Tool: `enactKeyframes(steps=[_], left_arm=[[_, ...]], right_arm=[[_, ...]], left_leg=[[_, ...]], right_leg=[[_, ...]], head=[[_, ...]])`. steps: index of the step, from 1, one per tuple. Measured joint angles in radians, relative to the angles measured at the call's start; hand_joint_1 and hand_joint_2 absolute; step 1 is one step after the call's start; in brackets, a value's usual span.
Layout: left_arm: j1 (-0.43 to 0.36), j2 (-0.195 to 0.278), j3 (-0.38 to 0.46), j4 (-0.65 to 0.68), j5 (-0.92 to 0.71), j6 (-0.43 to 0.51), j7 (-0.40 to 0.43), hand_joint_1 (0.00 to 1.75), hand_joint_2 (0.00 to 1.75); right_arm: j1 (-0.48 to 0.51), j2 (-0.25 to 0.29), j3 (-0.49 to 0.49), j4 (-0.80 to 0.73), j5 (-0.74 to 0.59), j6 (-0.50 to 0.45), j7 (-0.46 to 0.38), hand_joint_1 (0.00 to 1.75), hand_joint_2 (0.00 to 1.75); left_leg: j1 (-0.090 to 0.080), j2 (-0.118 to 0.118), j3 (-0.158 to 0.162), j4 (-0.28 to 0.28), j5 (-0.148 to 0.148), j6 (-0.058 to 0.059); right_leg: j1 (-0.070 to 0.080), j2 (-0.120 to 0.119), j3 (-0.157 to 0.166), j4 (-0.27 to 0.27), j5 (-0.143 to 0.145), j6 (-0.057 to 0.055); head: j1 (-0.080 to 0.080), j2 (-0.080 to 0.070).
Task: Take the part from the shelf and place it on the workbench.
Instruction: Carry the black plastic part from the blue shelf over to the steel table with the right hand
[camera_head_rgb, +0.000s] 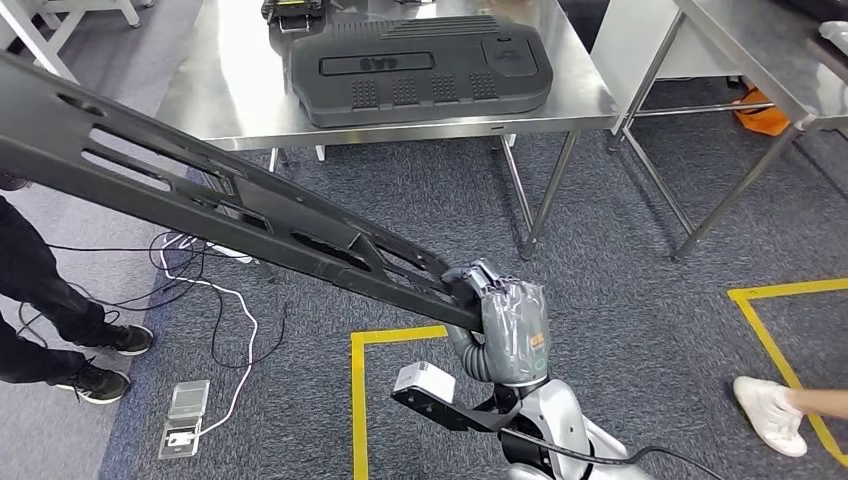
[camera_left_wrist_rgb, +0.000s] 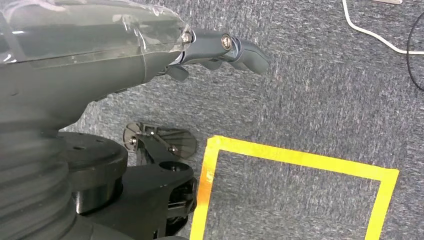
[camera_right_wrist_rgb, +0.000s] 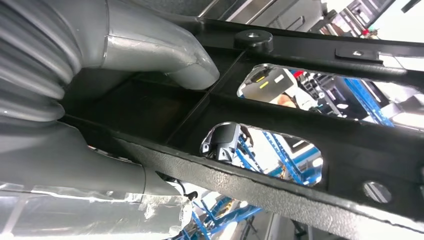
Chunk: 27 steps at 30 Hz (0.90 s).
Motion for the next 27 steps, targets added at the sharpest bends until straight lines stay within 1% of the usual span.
enactKeyframes(steps=[1, 2, 4, 5, 6, 7, 9, 10, 11, 12, 13, 14, 15, 16, 17, 18, 20, 21, 22, 23, 24, 25, 26, 27], left_arm=[[-0.001, 0.001, 0.000, 0.000, 0.000, 0.000, 0.000, 0.00, 1.75], [-0.001, 0.002, 0.000, 0.000, 0.000, -0.001, 0.000, 0.00, 1.75], [-0.001, 0.003, 0.000, 0.000, 0.000, -0.001, 0.000, 0.00, 1.75], [-0.001, 0.003, 0.000, 0.000, 0.000, -0.001, 0.000, 0.00, 1.75], [-0.002, 0.003, 0.000, 0.000, 0.000, -0.001, 0.000, 0.00, 1.75], [-0.002, 0.003, 0.000, 0.000, 0.000, -0.001, 0.000, 0.00, 1.75], [-0.001, 0.003, 0.000, 0.000, 0.000, -0.001, 0.000, 0.00, 1.75], [0.000, 0.003, 0.000, 0.000, 0.000, -0.001, 0.000, 0.00, 1.75], [0.001, 0.003, 0.000, 0.000, 0.000, -0.001, 0.000, 0.00, 1.75], [0.001, 0.003, 0.000, 0.000, 0.000, -0.001, 0.000, 0.00, 1.75], [0.001, 0.003, 0.000, 0.000, 0.000, -0.001, 0.000, 0.00, 1.75], [0.001, 0.004, 0.000, 0.000, 0.000, -0.001, 0.000, 0.00, 1.75], [0.001, 0.004, 0.000, 0.000, 0.000, -0.001, 0.000, 0.00, 1.75], [0.000, 0.005, 0.000, 0.000, 0.000, -0.001, 0.000, 0.00, 1.75], [0.000, 0.005, 0.000, 0.000, 0.000, 0.000, 0.000, 0.00, 1.75], [0.000, 0.005, 0.000, 0.000, 0.000, 0.002, 0.000, 0.00, 1.75], [0.000, 0.005, 0.000, 0.000, 0.000, 0.007, 0.000, 0.00, 1.75], [0.000, 0.005, 0.000, 0.000, 0.000, 0.009, 0.000, 0.00, 1.75], [-0.001, 0.004, 0.000, 0.000, 0.000, 0.011, 0.000, 0.00, 1.75], [-0.001, 0.004, 0.000, 0.000, 0.000, 0.013, 0.000, 0.00, 1.75], [-0.001, 0.004, 0.000, 0.000, 0.000, 0.014, 0.000, 0.00, 1.75], [0.000, 0.003, 0.000, 0.000, 0.000, 0.015, 0.000, 0.00, 1.75], [0.000, 0.003, 0.000, 0.000, 0.000, 0.016, 0.000, 0.00, 1.75], [0.001, 0.003, 0.000, 0.000, 0.000, 0.018, 0.000, 0.00, 1.75]], right_arm=[[0.000, 0.000, 0.001, 0.001, -0.002, 0.000, 0.000, 1.75, 1.75], [0.001, 0.000, 0.002, 0.001, -0.005, -0.001, 0.000, 1.75, 1.75], [0.001, -0.002, 0.003, 0.002, -0.012, -0.001, 0.001, 1.75, 1.75], [0.000, -0.002, 0.003, 0.002, -0.015, -0.001, 0.002, 1.75, 1.75], [0.000, -0.003, 0.003, 0.002, -0.016, -0.001, 0.002, 1.75, 1.75], [-0.001, -0.003, 0.003, 0.002, -0.017, -0.001, 0.002, 1.75, 1.75], [-0.001, -0.003, 0.003, 0.002, -0.017, -0.001, 0.002, 1.75, 1.75], [-0.001, -0.003, 0.003, 0.002, -0.018, -0.001, 0.001, 1.75, 1.75], [-0.001, -0.003, 0.003, 0.002, -0.018, -0.001, -0.001, 1.75, 1.75], [0.000, -0.003, 0.003, 0.002, -0.018, -0.002, -0.003, 1.75, 1.75], [0.000, -0.003, 0.003, 0.002, -0.018, -0.002, -0.007, 1.75, 1.75], [0.000, -0.002, 0.002, 0.002, -0.018, -0.002, -0.012, 1.75, 1.75], [0.000, -0.002, 0.002, 0.002, -0.019, -0.002, -0.019, 1.75, 1.75], [0.001, 0.000, 0.000, 0.002, -0.020, -0.002, -0.031, 1.75, 1.75], [0.003, 0.003, -0.004, 0.002, -0.023, -0.002, -0.051, 1.75, 1.75], [0.007, 0.008, -0.010, 0.002, -0.027, -0.003, -0.077, 1.75, 1.75], [0.017, 0.024, -0.028, 0.001, -0.042, -0.003, -0.140, 1.75, 1.75], [0.021, 0.032, -0.038, 0.001, -0.051, -0.003, -0.165, 1.75, 1.75], [0.023, 0.039, -0.046, 0.001, -0.062, -0.003, -0.181, 1.75, 1.75], [0.025, 0.044, -0.052, 0.002, -0.075, -0.003, -0.188, 1.75, 1.75], [0.027, 0.047, -0.056, 0.003, -0.085, -0.003, -0.187, 1.75, 1.75], [0.029, 0.049, -0.057, 0.005, -0.094, -0.003, -0.180, 1.75, 1.75], [0.030, 0.051, -0.057, 0.007, -0.107, -0.003, -0.172, 1.75, 1.75], [0.031, 0.051, -0.057, 0.009, -0.120, -0.003, -0.165, 1.75, 1.75]], left_leg=[[0.000, -0.002, -0.002, 0.007, -0.005, -0.009], [-0.001, -0.004, -0.004, 0.010, -0.008, -0.016], [0.000, -0.004, -0.002, 0.009, -0.010, -0.028], [0.002, -0.002, -0.001, 0.015, -0.016, -0.033], [0.002, 0.002, -0.008, 0.035, -0.028, -0.036], [0.002, 0.005, -0.025, 0.076, -0.049, -0.038], [-0.002, 0.009, -0.089, 0.202, -0.099, -0.037], [-0.004, 0.009, -0.121, 0.257, -0.113, -0.035], [-0.006, 0.009, -0.141, 0.285, -0.110, -0.031], [-0.009, 0.009, -0.144, 0.275, -0.089, -0.025], [-0.014, 0.009, -0.130, 0.230, -0.051, -0.016], [-0.020, 0.009, -0.107, 0.168, -0.014, -0.004], [-0.026, 0.010, -0.086, 0.113, 0.014, 0.006], [-0.032, 0.011, -0.068, 0.069, 0.026, 0.015], [-0.036, 0.012, -0.060, 0.047, 0.026, 0.020], [-0.039, 0.012, -0.057, 0.040, 0.021, 0.022], [-0.035, 0.011, -0.048, 0.021, 0.019, 0.024], [-0.031, 0.011, -0.039, 0.011, 0.020, 0.027], [-0.027, 0.011, -0.031, 0.001, 0.021, 0.030], [-0.025, 0.012, -0.024, -0.004, 0.021, 0.033], [-0.024, 0.013, -0.020, -0.006, 0.019, 0.036], [-0.024, 0.012, -0.018, -0.006, 0.016, 0.037], [-0.024, 0.011, -0.016, -0.005, 0.014, 0.037], [-0.023, 0.010, -0.013, -0.004, 0.010, 0.036]], right_leg=[[0.000, 0.004, 0.011, -0.028, 0.006, -0.001], [0.003, 0.007, 0.012, -0.033, -0.002, -0.006], [0.006, 0.007, 0.010, -0.031, -0.005, -0.022], [0.007, 0.006, 0.012, -0.032, -0.007, -0.029], [0.007, 0.005, 0.015, -0.033, -0.008, -0.036], [0.008, 0.002, 0.019, -0.035, -0.009, -0.042], [0.013, -0.003, 0.025, -0.034, -0.015, -0.052], [0.017, -0.005, 0.029, -0.034, -0.018, -0.056], [0.021, -0.006, 0.033, -0.034, -0.022, -0.059], [0.025, -0.006, 0.038, -0.034, -0.025, -0.061], [0.029, -0.006, 0.044, -0.034, -0.030, -0.062], [0.031, -0.006, 0.051, -0.035, -0.035, -0.062], [0.034, -0.006, 0.056, -0.035, -0.039, -0.060], [0.035, -0.006, 0.058, -0.035, -0.043, -0.058], [0.034, -0.006, 0.058, -0.035, -0.045, -0.055], [0.034, -0.007, 0.058, -0.037, -0.046, -0.051], [0.033, -0.009, 0.063, -0.039, -0.051, -0.043], [0.033, -0.008, 0.060, -0.027, -0.060, -0.039], [0.033, -0.007, 0.048, 0.004, -0.076, -0.035], [0.031, -0.004, 0.024, 0.053, -0.098, -0.031], [0.029, -0.003, -0.011, 0.113, -0.121, -0.027], [0.027, -0.003, -0.045, 0.167, -0.136, -0.023], [0.025, -0.003, -0.071, 0.199, -0.136, -0.020], [0.023, -0.003, -0.081, 0.199, -0.118, -0.017]], head=[[0.002, 0.000], [0.001, 0.000], [-0.003, 0.000], [-0.006, 0.000], [-0.008, 0.000], [-0.011, 0.000], [-0.016, 0.000], [-0.017, 0.000], [-0.017, 0.000], [-0.018, 0.000], [-0.018, 0.000], [-0.018, 0.000], [-0.017, 0.000], [-0.016, 0.000], [-0.016, 0.000], [-0.016, 0.000], [-0.017, 0.000], [-0.015, 0.000], [-0.012, 0.000], [-0.009, 0.000], [-0.005, 0.000], [-0.002, 0.000], [-0.001, 0.000], [0.000, 0.000]])
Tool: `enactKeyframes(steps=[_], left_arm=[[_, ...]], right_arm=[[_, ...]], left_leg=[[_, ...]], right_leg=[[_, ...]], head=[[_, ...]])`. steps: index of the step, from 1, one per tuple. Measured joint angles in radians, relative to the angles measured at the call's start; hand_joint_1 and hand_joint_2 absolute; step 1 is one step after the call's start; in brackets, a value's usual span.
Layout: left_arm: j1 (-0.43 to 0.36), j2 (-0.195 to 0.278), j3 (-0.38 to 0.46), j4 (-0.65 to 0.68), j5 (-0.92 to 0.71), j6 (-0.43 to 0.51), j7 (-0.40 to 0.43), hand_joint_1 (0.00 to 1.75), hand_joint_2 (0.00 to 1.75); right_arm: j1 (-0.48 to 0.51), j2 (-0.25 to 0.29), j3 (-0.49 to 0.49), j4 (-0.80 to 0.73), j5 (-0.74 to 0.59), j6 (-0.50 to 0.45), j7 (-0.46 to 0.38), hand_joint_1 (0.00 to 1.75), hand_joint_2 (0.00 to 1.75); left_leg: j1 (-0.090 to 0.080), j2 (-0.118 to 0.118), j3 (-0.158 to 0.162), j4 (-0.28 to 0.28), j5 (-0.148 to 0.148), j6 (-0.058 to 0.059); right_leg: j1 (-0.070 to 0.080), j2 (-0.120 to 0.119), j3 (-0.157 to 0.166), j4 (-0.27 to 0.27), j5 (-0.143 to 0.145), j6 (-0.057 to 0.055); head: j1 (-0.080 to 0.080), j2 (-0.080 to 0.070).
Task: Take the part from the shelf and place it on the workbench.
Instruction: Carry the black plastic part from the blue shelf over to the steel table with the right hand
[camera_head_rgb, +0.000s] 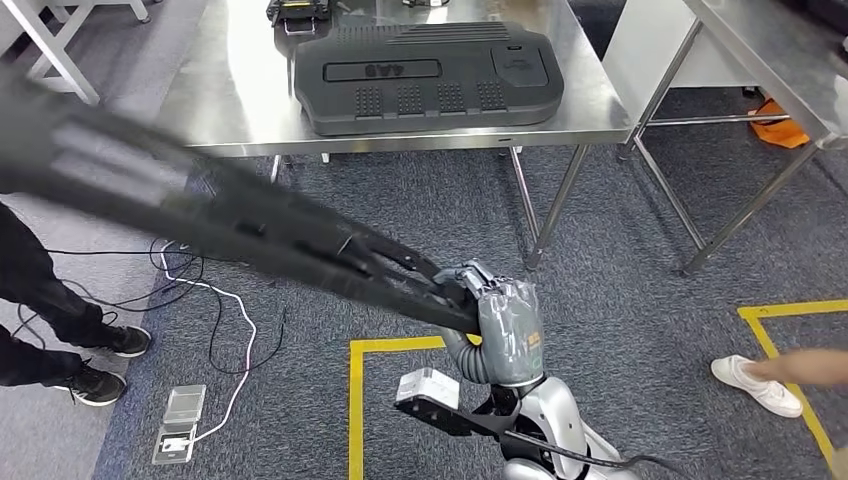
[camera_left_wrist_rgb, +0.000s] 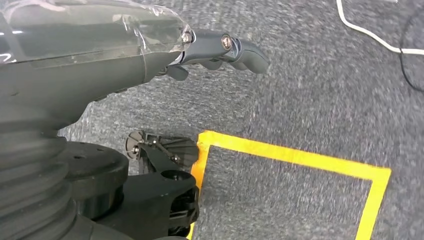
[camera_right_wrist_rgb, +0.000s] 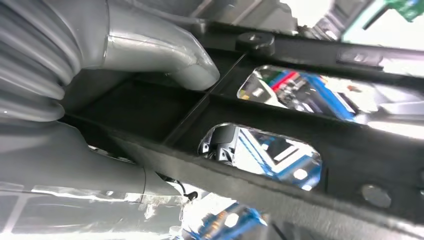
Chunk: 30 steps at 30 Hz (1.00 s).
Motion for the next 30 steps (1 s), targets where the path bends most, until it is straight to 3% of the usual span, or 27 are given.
enactKeyframes(steps=[2, 4, 9, 11, 13, 14, 15, 16, 18, 19, 21, 25, 28, 29, 30], left_arm=[[0.002, 0.000, 0.000, 0.000, 0.000, 0.002, 0.000, 0.00, 1.75], [0.002, 0.000, 0.000, 0.001, 0.000, 0.003, 0.000, 0.00, 1.75], [0.000, 0.000, 0.000, 0.004, 0.000, 0.004, 0.000, 0.00, 1.75], [0.000, 0.000, 0.000, 0.004, 0.000, 0.005, 0.000, 0.00, 1.75], [0.001, 0.000, 0.000, 0.005, 0.000, 0.005, 0.000, 0.00, 1.75], [0.002, 0.000, 0.000, 0.005, 0.000, 0.005, 0.000, 0.00, 1.75], [0.003, 0.000, 0.000, 0.005, 0.000, 0.005, 0.000, 0.00, 1.75], [0.004, 0.000, 0.000, 0.005, 0.000, 0.005, 0.000, 0.00, 1.75], [0.004, 0.000, 0.000, 0.005, 0.000, 0.005, 0.000, 0.00, 1.75], [0.003, 0.000, 0.000, 0.005, 0.000, 0.005, 0.000, 0.00, 1.75], [0.004, 0.000, 0.000, 0.006, 0.000, 0.005, 0.000, 0.00, 1.75], [0.004, 0.000, 0.000, 0.006, 0.000, 0.006, 0.000, 0.00, 1.75], [0.003, 0.000, 0.000, 0.007, 0.000, 0.006, 0.000, 0.00, 1.75], [0.003, 0.000, 0.000, 0.007, 0.000, 0.006, 0.000, 0.00, 1.75], [0.004, 0.000, 0.000, 0.007, 0.000, 0.006, 0.000, 0.00, 1.75]], right_arm=[[-0.001, 0.002, 0.000, 0.003, -0.036, 0.000, 0.002, 1.75, 1.75], [-0.002, 0.004, 0.000, 0.006, -0.066, 0.000, -0.004, 1.75, 1.75], [-0.004, 0.010, 0.000, 0.011, -0.089, 0.000, -0.018, 1.75, 1.75], [-0.007, 0.012, 0.000, 0.012, -0.085, 0.000, -0.010, 1.75, 1.75], [-0.009, 0.012, 0.000, 0.012, -0.086, 0.000, -0.003, 1.75, 1.75], [-0.009, 0.012, 0.000, 0.012, -0.086, 0.000, -0.001, 1.75, 1.75], [-0.008, 0.012, 0.000, 0.013, -0.087, 0.000, 0.000, 1.75, 1.75], [-0.008, 0.012, 0.000, 0.014, -0.088, 0.000, 0.003, 1.75, 1.75], [-0.009, 0.012, 0.000, 0.015, -0.080, 0.000, 0.016, 1.75, 1.75], [-0.009, 0.012, 0.000, 0.015, -0.071, 0.000, 0.025, 1.75, 1.75], [-0.010, 0.012, 0.000, 0.015, -0.040, 0.000, 0.044, 1.75, 1.75], [-0.010, 0.011, 0.000, 0.015, 0.026, 0.000, 0.055, 1.75, 1.75], [-0.005, 0.012, 0.000, 0.015, 0.058, 0.000, 0.036, 1.75, 1.75], [-0.002, 0.012, -0.001, 0.015, 0.063, 0.000, 0.028, 1.75, 1.75], [0.001, 0.012, -0.002, 0.015, 0.070, 0.000, 0.021, 1.75, 1.75]], left_leg=[[0.002, -0.002, 0.007, 0.005, -0.010, -0.006], [0.001, -0.004, 0.010, 0.014, -0.021, -0.018], [0.003, -0.003, 0.007, 0.033, -0.041, -0.046], [0.005, -0.001, -0.025, 0.113, -0.084, -0.058], [0.008, 0.000, -0.090, 0.239, -0.133, -0.065], [0.008, 0.000, -0.115, 0.282, -0.139, -0.067], [0.009, 0.000, -0.125, 0.291, -0.126, -0.067], [0.009, 0.000, -0.119, 0.264, -0.097, -0.066], [0.009, 0.000, -0.072, 0.144, -0.024, -0.060], [0.007, 0.000, -0.049, 0.089, -0.003, -0.055], [0.001, 0.000, -0.032, 0.039, 0.000, -0.046], [0.005, 0.001, -0.019, 0.015, 0.001, -0.021], [0.005, 0.004, -0.010, 0.009, -0.002, -0.007], [0.004, 0.004, -0.009, 0.009, -0.004, -0.005], [0.003, 0.003, -0.007, 0.009, -0.006, -0.003]], right_leg=[[-0.004, 0.000, 0.029, -0.099, 0.076, 0.003], [-0.004, 0.002, 0.069, -0.200, 0.122, 0.001], [0.000, 0.007, 0.084, -0.233, 0.117, -0.028], [-0.003, 0.002, 0.092, -0.237, 0.114, -0.039], [-0.002, -0.002, 0.098, -0.238, 0.109, -0.046], [-0.001, -0.003, 0.101, -0.238, 0.106, -0.048], [-0.001, -0.003, 0.105, -0.238, 0.103, -0.048], [-0.002, -0.003, 0.110, -0.238, 0.100, -0.047], [-0.002, -0.002, 0.121, -0.238, 0.093, -0.041], [-0.001, -0.001, 0.124, -0.237, 0.089, -0.037], [0.001, -0.001, 0.125, -0.238, 0.086, -0.028], [-0.001, 0.000, 0.120, -0.214, 0.064, -0.010], [-0.003, 0.002, 0.037, -0.052, -0.009, -0.001], [-0.003, 0.002, 0.008, -0.004, -0.020, 0.000], [-0.003, 0.002, -0.008, 0.014, -0.012, 0.001]], head=[[0.004, 0.000], [0.006, 0.000], [-0.003, 0.000], [-0.009, 0.000], [-0.013, 0.000], [-0.014, 0.000], [-0.014, 0.000], [-0.015, 0.000], [-0.016, 0.000], [-0.017, 0.000], [-0.017, 0.000], [-0.013, 0.000], [-0.003, 0.000], [-0.001, 0.000], [0.001, 0.000]])
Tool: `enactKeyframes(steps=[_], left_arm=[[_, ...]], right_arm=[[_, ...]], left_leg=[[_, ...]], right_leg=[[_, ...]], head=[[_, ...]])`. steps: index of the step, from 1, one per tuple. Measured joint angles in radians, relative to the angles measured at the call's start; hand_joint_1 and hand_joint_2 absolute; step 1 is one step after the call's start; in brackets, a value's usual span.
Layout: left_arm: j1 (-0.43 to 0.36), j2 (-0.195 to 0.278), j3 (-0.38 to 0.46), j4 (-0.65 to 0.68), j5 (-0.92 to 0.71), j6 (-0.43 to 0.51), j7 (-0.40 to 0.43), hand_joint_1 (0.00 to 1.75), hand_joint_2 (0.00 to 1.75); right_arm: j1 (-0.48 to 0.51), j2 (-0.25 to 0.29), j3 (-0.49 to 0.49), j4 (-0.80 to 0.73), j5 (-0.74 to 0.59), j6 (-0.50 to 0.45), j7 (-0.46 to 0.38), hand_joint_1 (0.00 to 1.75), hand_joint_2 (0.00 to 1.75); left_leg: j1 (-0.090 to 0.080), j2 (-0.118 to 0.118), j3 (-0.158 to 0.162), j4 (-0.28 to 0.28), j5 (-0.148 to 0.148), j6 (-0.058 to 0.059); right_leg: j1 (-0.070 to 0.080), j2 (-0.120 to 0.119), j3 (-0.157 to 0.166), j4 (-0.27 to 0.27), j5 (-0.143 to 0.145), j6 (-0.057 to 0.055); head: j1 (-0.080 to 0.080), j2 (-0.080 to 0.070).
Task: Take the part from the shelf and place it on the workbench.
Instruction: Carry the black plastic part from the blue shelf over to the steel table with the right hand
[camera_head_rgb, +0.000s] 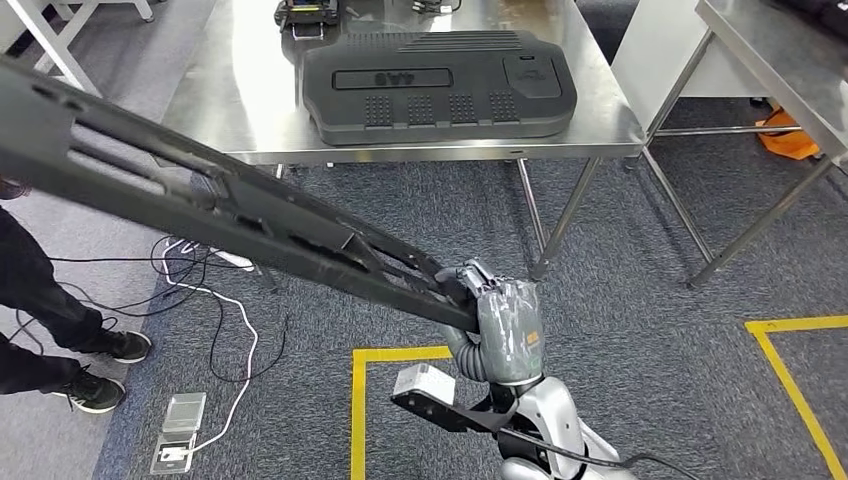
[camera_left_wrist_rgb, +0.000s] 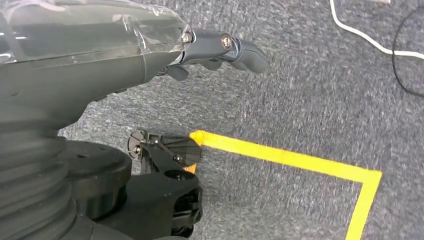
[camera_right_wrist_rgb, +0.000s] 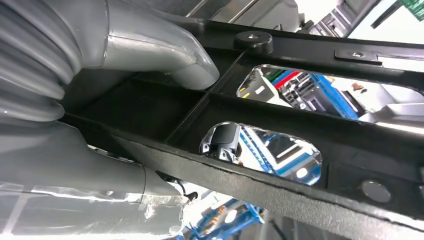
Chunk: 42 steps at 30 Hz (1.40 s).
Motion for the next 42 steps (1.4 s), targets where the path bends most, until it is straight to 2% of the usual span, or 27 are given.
enactKeyframes(steps=[1, 3, 4, 5, 7, 11, 13, 19, 23, 25, 27, 28, 30, 31, 32, 33, 34, 35, 36, 37, 38, 40, 42], left_arm=[[0.000, 0.000, 0.000, 0.000, 0.000, 0.000, 0.000, 0.00, 1.75], [0.000, 0.000, 0.000, 0.000, 0.000, 0.000, 0.000, 0.00, 1.75], [0.000, -0.001, 0.000, 0.000, 0.000, 0.000, 0.000, 0.00, 1.75], [0.000, -0.001, 0.000, 0.000, 0.000, 0.000, 0.000, 0.00, 1.75], [-0.001, -0.001, 0.000, 0.000, 0.000, 0.000, 0.000, 0.00, 1.75], [0.000, -0.001, 0.000, 0.000, 0.000, 0.000, -0.001, 0.00, 1.75], [0.001, -0.001, 0.000, 0.000, 0.000, 0.000, -0.001, 0.00, 1.75], [0.001, -0.001, 0.000, 0.000, 0.000, 0.000, -0.001, 0.00, 1.75], [0.000, -0.001, 0.000, 0.000, 0.000, 0.000, -0.001, 0.00, 1.75], [0.000, 0.000, 0.000, 0.000, 0.000, 0.000, -0.001, 0.00, 1.75], [0.000, -0.001, 0.000, 0.000, 0.000, 0.000, -0.001, 0.00, 1.75], [0.000, -0.001, 0.000, 0.000, 0.000, 0.000, -0.001, 0.00, 1.75], [0.000, -0.001, 0.000, 0.000, 0.000, -0.001, -0.001, 0.00, 1.75], [0.000, -0.001, 0.000, 0.000, 0.000, -0.001, -0.001, 0.00, 1.75], [0.001, -0.001, 0.000, 0.000, 0.000, -0.002, -0.001, 0.00, 1.75], [0.001, -0.001, 0.000, 0.000, 0.000, -0.002, -0.001, 0.00, 1.75], [0.001, -0.001, 0.000, 0.000, 0.000, -0.002, -0.001, 0.00, 1.75], [0.000, -0.001, 0.000, 0.000, 0.000, -0.003, -0.001, 0.00, 1.75], [-0.001, 0.000, 0.000, 0.000, 0.000, -0.003, -0.001, 0.00, 1.75], [-0.003, 0.000, 0.000, 0.000, 0.000, -0.003, -0.001, 0.00, 1.75], [-0.004, 0.001, 0.000, 0.000, -0.001, -0.003, -0.001, 0.00, 1.75], [-0.006, 0.001, 0.000, 0.001, -0.001, -0.004, -0.001, 0.00, 1.75], [-0.007, 0.001, 0.000, 0.001, 0.000, -0.004, -0.001, 0.00, 1.75]], right_arm=[[0.002, 0.000, -0.002, 0.000, 0.008, 0.000, -0.008, 1.75, 1.75], [0.002, 0.003, -0.009, 0.000, 0.018, 0.000, -0.029, 1.75, 1.75], [0.003, 0.006, -0.012, 0.000, 0.018, 0.000, -0.046, 1.75, 1.75], [0.003, 0.010, -0.016, 0.000, 0.015, 0.000, -0.060, 1.75, 1.75], [0.005, 0.016, -0.020, 0.000, 0.017, 0.000, -0.055, 1.75, 1.75], [-0.007, 0.015, -0.022, 0.002, 0.052, 0.000, 0.052, 1.75, 1.75], [-0.010, 0.013, -0.022, 0.002, 0.063, 0.000, 0.079, 1.75, 1.75], [-0.011, 0.007, -0.022, 0.001, 0.080, 0.000, 0.099, 1.75, 1.75], [-0.011, 0.006, -0.022, 0.001, 0.080, 0.000, 0.098, 1.75, 1.75], [-0.012, 0.005, -0.022, 0.000, 0.079, 0.000, 0.098, 1.75, 1.75], [-0.013, 0.003, -0.022, -0.001, 0.077, 0.000, 0.098, 1.75, 1.75], [-0.014, 0.002, -0.022, -0.002, 0.077, 0.000, 0.098, 1.75, 1.75], [-0.013, 0.000, -0.022, -0.003, 0.078, 0.000, 0.098, 1.75, 1.75], [-0.010, 0.000, -0.022, -0.003, 0.080, 0.000, 0.099, 1.75, 1.75], [-0.008, -0.001, -0.022, -0.003, 0.081, 0.000, 0.100, 1.75, 1.75], [-0.007, -0.002, -0.022, -0.003, 0.083, 0.000, 0.101, 1.75, 1.75], [-0.006, -0.003, -0.022, -0.003, 0.084, 0.000, 0.101, 1.75, 1.75], [-0.006, -0.004, -0.022, -0.003, 0.085, 0.000, 0.102, 1.75, 1.75], [-0.005, -0.005, -0.022, -0.004, 0.086, 0.000, 0.103, 1.75, 1.75], [-0.003, -0.006, -0.022, -0.005, 0.087, 0.000, 0.104, 1.75, 1.75], [-0.001, -0.006, -0.022, -0.007, 0.087, 0.000, 0.105, 1.75, 1.75], [0.001, -0.008, -0.022, -0.010, 0.088, 0.000, 0.107, 1.75, 1.75], [0.001, -0.010, -0.023, -0.012, 0.088, 0.000, 0.107, 1.75, 1.75]], left_leg=[[0.000, -0.001, 0.003, 0.001, -0.002, 0.000], [-0.001, -0.003, 0.010, 0.003, -0.010, -0.004], [-0.002, -0.004, 0.012, 0.006, -0.014, -0.008], [-0.003, -0.004, 0.012, 0.009, -0.017, -0.013], [-0.006, -0.004, 0.011, 0.012, -0.022, -0.020], [-0.004, -0.004, 0.019, 0.006, -0.023, -0.017], [-0.004, -0.004, 0.022, 0.001, -0.023, -0.019], [-0.003, -0.004, 0.029, -0.005, -0.023, -0.027], [-0.003, -0.004, 0.030, -0.004, -0.025, -0.031], [-0.001, -0.004, 0.038, -0.018, -0.019, -0.022], [0.007, -0.002, 0.062, -0.055, -0.005, -0.015], [0.012, 0.000, 0.075, -0.073, 0.002, -0.014], [0.015, 0.003, 0.085, -0.084, 0.003, -0.015], [0.018, 0.003, 0.087, -0.083, 0.000, -0.017], [0.022, 0.002, 0.088, -0.080, -0.005, -0.021], [0.028, 0.001, 0.090, -0.074, -0.012, -0.028], [0.037, 0.000, 0.092, -0.064, -0.022, -0.038], [0.045, -0.001, 0.092, -0.052, -0.034, -0.050], [0.049, -0.002, 0.091, -0.038, -0.047, -0.063], [0.049, -0.003, 0.089, -0.026, -0.059, -0.075], [0.048, -0.004, 0.088, -0.020, -0.067, -0.083], [0.046, -0.005, 0.094, -0.020, -0.074, -0.091], [0.047, -0.002, 0.090, 0.009, -0.090, -0.093]], right_leg=[[0.000, 0.000, 0.002, -0.019, 0.026, -0.001], [0.001, 0.000, 0.046, -0.134, 0.101, -0.007], [0.003, 0.000, 0.069, -0.190, 0.126, -0.010], [0.005, 0.001, 0.084, -0.228, 0.136, -0.013], [0.009, 0.003, 0.092, -0.250, 0.133, -0.017], [0.010, 0.005, 0.097, -0.255, 0.131, -0.019], [0.011, 0.005, 0.099, -0.255, 0.128, -0.023], [0.013, 0.005, 0.103, -0.254, 0.124, -0.030], [0.012, 0.005, 0.106, -0.257, 0.124, -0.030], [0.010, 0.004, 0.113, -0.267, 0.128, -0.024], [0.011, 0.003, 0.113, -0.256, 0.121, -0.016], [0.010, 0.003, 0.099, -0.224, 0.104, -0.011], [0.002, 0.004, 0.041, -0.118, 0.057, 0.003], [-0.004, 0.003, 0.013, -0.070, 0.045, 0.012], [-0.011, 0.003, -0.002, -0.051, 0.051, 0.021], [-0.018, 0.003, 0.000, -0.066, 0.074, 0.031], [-0.027, 0.002, 0.018, -0.113, 0.110, 0.042], [-0.032, 0.004, 0.040, -0.163, 0.135, 0.054], [-0.035, 0.007, 0.059, -0.206, 0.149, 0.061], [-0.036, 0.011, 0.068, -0.226, 0.148, 0.056], [-0.033, 0.015, 0.069, -0.226, 0.135, 0.044], [-0.030, 0.018, 0.069, -0.218, 0.121, 0.008], [-0.027, 0.016, 0.077, -0.217, 0.112, -0.010]], head=[[0.001, 0.000], [0.005, 0.000], [0.006, 0.000], [0.006, 0.000], [0.004, 0.000], [0.002, 0.000], [0.001, 0.000], [0.000, 0.000], [0.000, 0.000], [-0.002, 0.000], [0.000, 0.000], [0.002, 0.000], [0.008, 0.000], [0.008, 0.000], [0.008, 0.000], [0.008, 0.000], [0.009, 0.000], [0.010, 0.000], [0.016, 0.000], [0.019, 0.000], [0.018, 0.000], [0.007, 0.000], [-0.005, 0.000]])
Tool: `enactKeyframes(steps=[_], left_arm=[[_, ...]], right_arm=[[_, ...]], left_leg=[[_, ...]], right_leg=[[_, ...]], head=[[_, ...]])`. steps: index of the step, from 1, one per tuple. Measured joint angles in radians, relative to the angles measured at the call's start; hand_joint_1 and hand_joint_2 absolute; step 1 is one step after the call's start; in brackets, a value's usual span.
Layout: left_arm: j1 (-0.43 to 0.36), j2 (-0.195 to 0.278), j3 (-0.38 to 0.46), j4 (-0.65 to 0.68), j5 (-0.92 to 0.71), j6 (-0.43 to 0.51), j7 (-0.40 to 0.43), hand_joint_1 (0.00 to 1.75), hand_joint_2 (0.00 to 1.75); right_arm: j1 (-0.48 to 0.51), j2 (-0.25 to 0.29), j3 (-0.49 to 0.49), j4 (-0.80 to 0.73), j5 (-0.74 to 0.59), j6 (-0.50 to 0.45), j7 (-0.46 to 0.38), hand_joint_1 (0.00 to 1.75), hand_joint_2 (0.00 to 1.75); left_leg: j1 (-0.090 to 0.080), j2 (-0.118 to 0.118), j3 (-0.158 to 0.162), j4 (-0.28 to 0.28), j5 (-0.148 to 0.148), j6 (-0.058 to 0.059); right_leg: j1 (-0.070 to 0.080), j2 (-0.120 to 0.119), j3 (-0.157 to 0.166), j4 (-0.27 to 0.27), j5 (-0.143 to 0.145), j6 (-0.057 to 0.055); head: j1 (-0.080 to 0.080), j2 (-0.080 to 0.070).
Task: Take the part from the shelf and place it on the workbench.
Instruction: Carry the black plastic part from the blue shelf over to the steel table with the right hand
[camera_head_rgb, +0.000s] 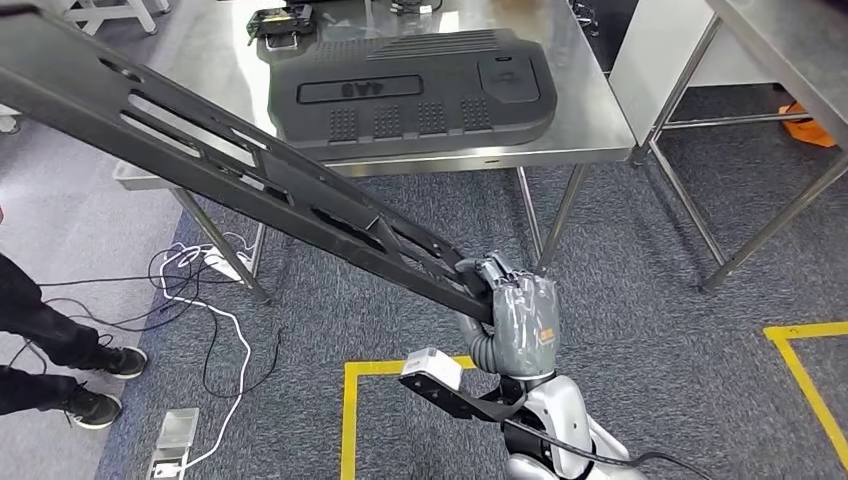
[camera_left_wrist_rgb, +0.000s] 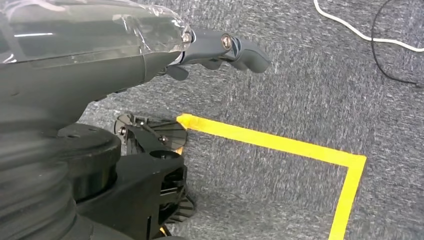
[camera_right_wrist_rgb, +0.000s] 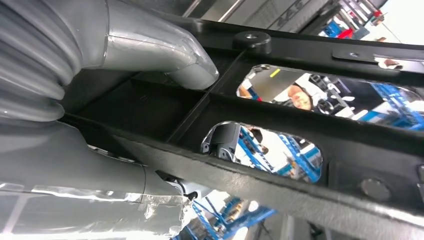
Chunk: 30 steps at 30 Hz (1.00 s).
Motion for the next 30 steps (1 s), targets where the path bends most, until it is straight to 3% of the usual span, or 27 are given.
enactKeyframes(steps=[1, 3, 5, 7, 9, 10, 12, 14, 17, 20, 21, 22, 23, 25, 27, 29, 30], left_arm=[[0.000, 0.000, 0.000, 0.000, 0.000, 0.000, 0.000, 0.00, 1.75], [0.001, 0.000, 0.000, 0.000, 0.000, 0.000, 0.000, 0.00, 1.75], [0.003, 0.000, 0.000, 0.000, 0.000, 0.000, 0.000, 0.00, 1.75], [0.005, 0.000, 0.000, 0.000, 0.000, 0.000, 0.000, 0.00, 1.75], [0.006, 0.000, 0.000, 0.000, 0.000, 0.000, 0.000, 0.00, 1.75], [0.007, 0.000, 0.000, 0.000, 0.000, 0.000, 0.000, 0.00, 1.75], [0.007, 0.001, 0.000, 0.000, 0.000, 0.000, 0.000, 0.00, 1.75], [0.006, 0.001, 0.000, 0.000, 0.000, 0.000, 0.000, 0.00, 1.75], [0.006, 0.001, 0.000, 0.000, 0.000, 0.001, 0.000, 0.00, 1.75], [0.007, 0.000, 0.000, 0.000, 0.000, 0.001, 0.000, 0.00, 1.75], [0.008, -0.001, 0.000, 0.000, 0.000, 0.001, 0.000, 0.00, 1.75], [0.008, -0.001, 0.000, 0.000, 0.000, 0.001, 0.000, 0.00, 1.75], [0.008, -0.001, 0.000, 0.000, 0.000, 0.001, 0.000, 0.00, 1.75], [0.008, -0.001, 0.000, 0.000, 0.000, 0.001, 0.000, 0.00, 1.75], [0.006, -0.002, 0.000, 0.000, 0.000, 0.002, 0.001, 0.00, 1.75], [0.006, -0.002, 0.000, 0.000, 0.000, 0.002, 0.001, 0.00, 1.75], [0.006, -0.002, 0.000, 0.001, 0.000, 0.003, 0.001, 0.00, 1.75]], right_arm=[[-0.001, 0.000, 0.000, -0.001, 0.000, 0.000, 0.000, 1.75, 1.75], [-0.001, 0.000, 0.000, -0.002, 0.000, 0.000, 0.001, 1.75, 1.75], [-0.001, -0.001, 0.000, -0.002, 0.000, 0.000, 0.004, 1.75, 1.75], [-0.002, -0.001, 0.000, -0.002, 0.000, 0.000, 0.006, 1.75, 1.75], [-0.004, -0.001, 0.000, -0.002, 0.000, 0.000, 0.009, 1.75, 1.75], [-0.005, -0.001, 0.000, -0.002, 0.000, 0.000, 0.010, 1.75, 1.75], [-0.007, -0.001, 0.000, -0.002, -0.001, 0.000, 0.012, 1.75, 1.75], [-0.008, -0.002, 0.000, -0.002, -0.001, -0.001, 0.013, 1.75, 1.75], [-0.012, -0.005, 0.001, -0.002, 0.000, -0.001, 0.016, 1.75, 1.75], [-0.014, -0.006, 0.001, -0.002, 0.002, -0.001, 0.022, 1.75, 1.75], [-0.013, -0.006, 0.001, -0.002, 0.003, -0.001, 0.025, 1.75, 1.75], [-0.012, -0.007, 0.001, -0.002, 0.005, -0.001, 0.028, 1.75, 1.75], [-0.011, -0.009, 0.001, -0.002, 0.007, -0.001, 0.031, 1.75, 1.75], [-0.012, -0.012, 0.002, -0.002, 0.012, -0.001, 0.035, 1.75, 1.75], [-0.014, -0.014, 0.002, -0.002, 0.018, -0.001, 0.039, 1.75, 1.75], [-0.015, -0.015, 0.003, -0.002, 0.020, -0.001, 0.043, 1.75, 1.75], [-0.015, -0.017, 0.003, -0.002, 0.020, -0.001, 0.045, 1.75, 1.75]], left_leg=[[-0.002, 0.002, -0.020, 0.045, -0.018, 0.002], [-0.011, 0.004, -0.099, 0.184, -0.060, 0.011], [-0.024, 0.004, -0.175, 0.282, -0.064, 0.025], [-0.040, 0.004, -0.195, 0.253, 0.001, 0.049], [-0.056, 0.002, -0.176, 0.162, 0.077, 0.077], [-0.062, 0.002, -0.167, 0.130, 0.099, 0.091], [-0.075, 0.003, -0.146, 0.077, 0.114, 0.112], [-0.080, 0.004, -0.121, 0.034, 0.101, 0.120], [-0.070, 0.002, -0.073, -0.022, 0.088, 0.118], [-0.065, 0.001, -0.053, -0.031, 0.076, 0.116], [-0.064, 0.001, -0.047, -0.030, 0.069, 0.113], [-0.063, 0.001, -0.039, -0.029, 0.061, 0.109], [-0.060, 0.001, -0.029, -0.027, 0.052, 0.105], [-0.055, 0.001, -0.008, -0.024, 0.033, 0.094], [-0.053, 0.003, -0.001, -0.019, 0.019, 0.080], [-0.055, 0.004, 0.002, -0.010, 0.012, 0.067], [-0.055, 0.005, 0.005, -0.004, 0.008, 0.061]], right_leg=[[0.002, -0.002, 0.006, -0.001, -0.004, -0.008], [0.009, -0.006, 0.020, -0.003, -0.014, -0.019], [0.020, -0.007, 0.035, -0.004, -0.026, -0.025], [0.032, -0.006, 0.057, -0.005, -0.042, -0.030], [0.040, -0.005, 0.080, -0.010, -0.055, -0.035], [0.043, -0.005, 0.089, -0.015, -0.060, -0.035], [0.041, -0.005, 0.103, -0.028, -0.066, -0.032], [0.036, -0.008, 0.109, -0.029, -0.057, -0.020], [0.034, -0.011, 0.093, 0.025, -0.066, -0.002], [0.031, -0.011, -0.006, 0.168, -0.123, 0.012], [0.029, -0.011, -0.038, 0.199, -0.125, 0.016], [0.027, -0.011, -0.055, 0.199, -0.107, 0.020], [0.024, -0.012, -0.054, 0.162, -0.066, 0.023], [0.024, -0.013, -0.025, 0.051, 0.016, 0.027], [0.029, -0.016, -0.008, -0.010, 0.023, 0.017], [0.033, -0.018, -0.003, -0.017, 0.007, -0.006], [0.032, -0.017, 0.002, -0.017, 0.013, -0.017]], head=[[-0.004, 0.000], [-0.010, 0.000], [-0.012, 0.000], [-0.013, 0.000], [-0.014, 0.000], [-0.012, 0.000], [-0.009, 0.000], [-0.012, 0.000], [-0.012, 0.000], [-0.004, 0.000], [-0.004, 0.000], [-0.003, 0.000], [-0.003, 0.000], [-0.002, 0.000], [0.003, 0.000], [0.004, 0.000], [0.003, 0.000]])
